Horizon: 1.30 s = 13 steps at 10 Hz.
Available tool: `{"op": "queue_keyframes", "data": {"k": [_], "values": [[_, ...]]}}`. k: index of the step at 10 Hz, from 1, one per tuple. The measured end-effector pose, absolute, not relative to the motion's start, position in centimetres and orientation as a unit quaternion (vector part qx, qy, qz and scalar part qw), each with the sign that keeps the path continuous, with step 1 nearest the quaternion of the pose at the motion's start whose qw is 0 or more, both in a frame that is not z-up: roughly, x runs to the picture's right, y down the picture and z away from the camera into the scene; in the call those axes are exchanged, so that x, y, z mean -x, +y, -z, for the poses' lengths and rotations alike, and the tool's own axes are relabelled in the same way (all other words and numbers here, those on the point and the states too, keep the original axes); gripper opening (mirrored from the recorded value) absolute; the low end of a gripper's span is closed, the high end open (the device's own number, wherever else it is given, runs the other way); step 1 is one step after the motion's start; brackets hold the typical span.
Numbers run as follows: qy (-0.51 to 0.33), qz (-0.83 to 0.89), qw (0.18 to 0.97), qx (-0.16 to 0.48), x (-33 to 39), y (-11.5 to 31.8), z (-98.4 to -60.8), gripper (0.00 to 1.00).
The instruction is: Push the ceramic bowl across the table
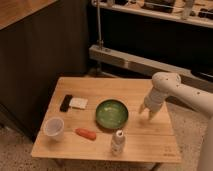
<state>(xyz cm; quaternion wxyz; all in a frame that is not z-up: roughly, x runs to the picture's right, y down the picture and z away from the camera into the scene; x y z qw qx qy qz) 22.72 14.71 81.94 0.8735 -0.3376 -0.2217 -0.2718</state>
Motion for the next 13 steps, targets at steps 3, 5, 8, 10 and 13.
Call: {"op": "queue_keyframes", "data": {"k": [3, 5, 8, 10, 13], "values": [[-0.232, 0.287, 0.864, 0.342, -20.5, 14.6, -82.4, 0.10], [-0.234, 0.290, 0.862, 0.343, -20.0, 14.8, -82.8, 0.10], [-0.239, 0.294, 0.860, 0.343, -19.4, 14.8, -83.5, 0.10], [-0.242, 0.302, 0.857, 0.341, -18.2, 14.9, -83.8, 0.10], [-0.247, 0.310, 0.853, 0.340, -17.0, 14.9, -84.3, 0.10]]}}
